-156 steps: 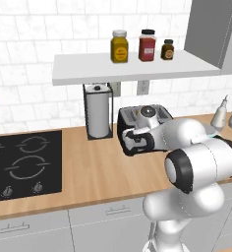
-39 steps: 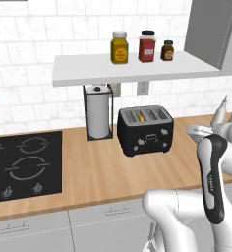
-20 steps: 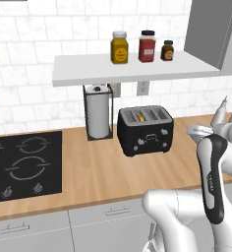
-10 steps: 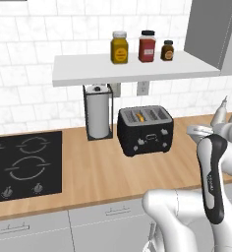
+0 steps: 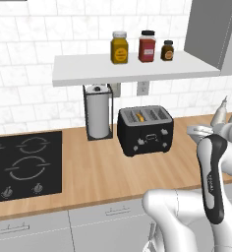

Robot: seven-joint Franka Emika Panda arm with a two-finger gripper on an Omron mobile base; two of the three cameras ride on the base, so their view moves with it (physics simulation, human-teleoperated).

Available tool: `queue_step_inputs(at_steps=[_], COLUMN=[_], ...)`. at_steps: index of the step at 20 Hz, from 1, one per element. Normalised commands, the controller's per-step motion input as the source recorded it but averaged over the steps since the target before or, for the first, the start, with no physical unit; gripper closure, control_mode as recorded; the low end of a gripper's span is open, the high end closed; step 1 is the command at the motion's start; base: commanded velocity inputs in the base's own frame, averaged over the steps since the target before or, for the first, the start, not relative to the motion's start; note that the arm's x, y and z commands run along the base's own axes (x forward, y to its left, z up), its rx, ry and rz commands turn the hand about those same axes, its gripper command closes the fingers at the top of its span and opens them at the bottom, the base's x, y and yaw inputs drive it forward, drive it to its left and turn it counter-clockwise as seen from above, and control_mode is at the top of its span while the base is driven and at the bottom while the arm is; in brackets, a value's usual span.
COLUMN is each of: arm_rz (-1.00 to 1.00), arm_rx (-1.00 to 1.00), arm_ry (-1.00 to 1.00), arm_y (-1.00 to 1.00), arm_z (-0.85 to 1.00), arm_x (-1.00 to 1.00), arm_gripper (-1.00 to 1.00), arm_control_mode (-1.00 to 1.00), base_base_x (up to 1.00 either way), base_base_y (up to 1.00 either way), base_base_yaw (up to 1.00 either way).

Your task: Start the toaster. Once the lever pops up, take the bread to the plate on the dining counter.

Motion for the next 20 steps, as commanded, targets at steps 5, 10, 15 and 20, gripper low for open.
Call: queue_step_inputs(at_steps=[5, 10, 15, 20], arm_rz=[0.00, 0.00, 0.00, 0.00], arm_rx=[0.00, 0.00, 0.00, 0.00], arm_ry=[0.00, 0.00, 0.00, 0.00], arm_y=[0.00, 0.00, 0.00, 0.00], arm_z=[0.00, 0.00, 0.00, 0.00], arm_x=[0.00, 0.00, 0.00, 0.00], arm_gripper=[-1.00, -1.00, -1.00, -1.00], arm_control_mode=[-1.00, -1.00, -1.00, -1.00], base_base_x=[0.00, 0.00, 0.00, 0.00], base_base_y=[0.00, 0.00, 0.00, 0.00], base_base_yaw=[0.00, 0.00, 0.00, 0.00])
